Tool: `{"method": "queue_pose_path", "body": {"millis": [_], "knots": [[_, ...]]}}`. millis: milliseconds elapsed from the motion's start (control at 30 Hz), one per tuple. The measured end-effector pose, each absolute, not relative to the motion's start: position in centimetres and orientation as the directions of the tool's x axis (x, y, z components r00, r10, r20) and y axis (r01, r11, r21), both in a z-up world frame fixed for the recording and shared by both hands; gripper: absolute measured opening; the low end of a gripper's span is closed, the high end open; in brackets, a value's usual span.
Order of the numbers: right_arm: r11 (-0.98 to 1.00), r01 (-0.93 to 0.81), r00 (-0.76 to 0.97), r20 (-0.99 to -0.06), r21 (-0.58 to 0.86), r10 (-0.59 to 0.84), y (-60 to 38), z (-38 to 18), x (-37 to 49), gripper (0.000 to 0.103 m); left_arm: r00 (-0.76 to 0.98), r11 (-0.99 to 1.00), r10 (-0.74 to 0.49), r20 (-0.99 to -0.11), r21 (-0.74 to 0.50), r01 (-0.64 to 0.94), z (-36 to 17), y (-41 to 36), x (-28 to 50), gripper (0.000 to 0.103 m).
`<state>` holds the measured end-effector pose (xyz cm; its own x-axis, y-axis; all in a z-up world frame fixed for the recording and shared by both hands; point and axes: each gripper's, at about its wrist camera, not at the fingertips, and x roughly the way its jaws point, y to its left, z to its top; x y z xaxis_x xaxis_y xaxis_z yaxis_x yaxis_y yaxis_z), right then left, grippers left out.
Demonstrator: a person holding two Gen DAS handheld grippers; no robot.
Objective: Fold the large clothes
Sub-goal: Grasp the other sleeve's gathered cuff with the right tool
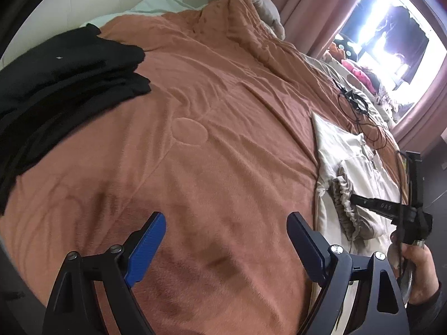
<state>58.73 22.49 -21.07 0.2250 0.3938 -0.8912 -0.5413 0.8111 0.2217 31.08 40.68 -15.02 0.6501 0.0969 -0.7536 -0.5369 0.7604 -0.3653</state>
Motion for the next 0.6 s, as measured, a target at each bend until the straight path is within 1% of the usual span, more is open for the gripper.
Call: {"method": "queue_pose_path", "body": {"millis": [100, 133, 167, 200, 233, 267, 300, 333, 367, 433, 533, 600], "knots": [[0.801, -0.560, 0.255, -0.876, 0.211, 0.409, 22.4, -19.7, 58.1, 0.002, 0.654, 0.768, 0.088, -0.752, -0.367, -0.525, -15.1, 40.3, 31.5, 0.089], [0.802, -0.568, 0.273, -0.877, 0.185, 0.395, 22.7, -19.3, 57.8, 0.002, 0.653, 0.769, 0.086, -0.752, -0.367, -0.523, -15.1, 40.3, 31.5, 0.089], [0.805, -0.580, 0.302, -0.884, 0.128, 0.357, 23.1, -19.0, 57.3, 0.003, 0.654, 0.771, 0.081, -0.752, -0.368, -0.519, -15.2, 40.2, 31.6, 0.089], [0.805, -0.586, 0.309, -0.892, 0.095, 0.330, 23.7, -18.8, 57.1, 0.005, 0.655, 0.772, 0.078, -0.751, -0.370, -0.517, -15.2, 40.2, 31.6, 0.089], [0.798, -0.596, 0.298, -0.900, 0.084, 0.317, 24.2, -18.8, 56.7, 0.009, 0.656, 0.772, 0.077, -0.751, -0.371, -0.515, -15.2, 40.2, 31.6, 0.089], [0.781, -0.617, 0.264, -0.910, 0.096, 0.321, 24.7, -18.9, 56.3, 0.030, 0.656, 0.772, 0.077, -0.750, -0.371, -0.515, -15.2, 40.2, 31.6, 0.089], [0.768, -0.633, 0.250, -0.912, 0.101, 0.327, 25.1, -19.0, 55.9, 0.057, 0.657, 0.771, 0.078, -0.750, -0.372, -0.517, -15.2, 40.3, 31.6, 0.089], [0.755, -0.649, 0.262, -0.906, 0.090, 0.333, 25.3, -19.0, 55.4, 0.065, 0.657, 0.770, 0.078, -0.750, -0.374, -0.518, -15.2, 40.4, 31.5, 0.089], [0.747, -0.662, 0.292, -0.899, 0.056, 0.326, 25.6, -19.0, 54.7, 0.069, 0.658, 0.768, 0.078, -0.749, -0.375, -0.519, -15.2, 40.4, 31.4, 0.089], [0.740, -0.672, 0.299, -0.910, 0.014, 0.289, 26.1, -19.8, 54.3, 0.069, 0.655, 0.764, 0.083, -0.751, -0.374, -0.525, -15.3, 40.6, 31.2, 0.089], [0.734, -0.679, 0.247, -0.943, -0.005, 0.222, 26.4, -22.4, 54.1, 0.068, 0.652, 0.756, 0.081, -0.754, -0.380, -0.533, -15.4, 41.0, 31.1, 0.089], [0.738, -0.674, 0.244, -0.946, -0.006, 0.215, 25.9, -22.8, 54.2, 0.048, 0.650, 0.755, 0.077, -0.756, -0.382, -0.533, -15.4, 41.0, 31.1, 0.089]]}}
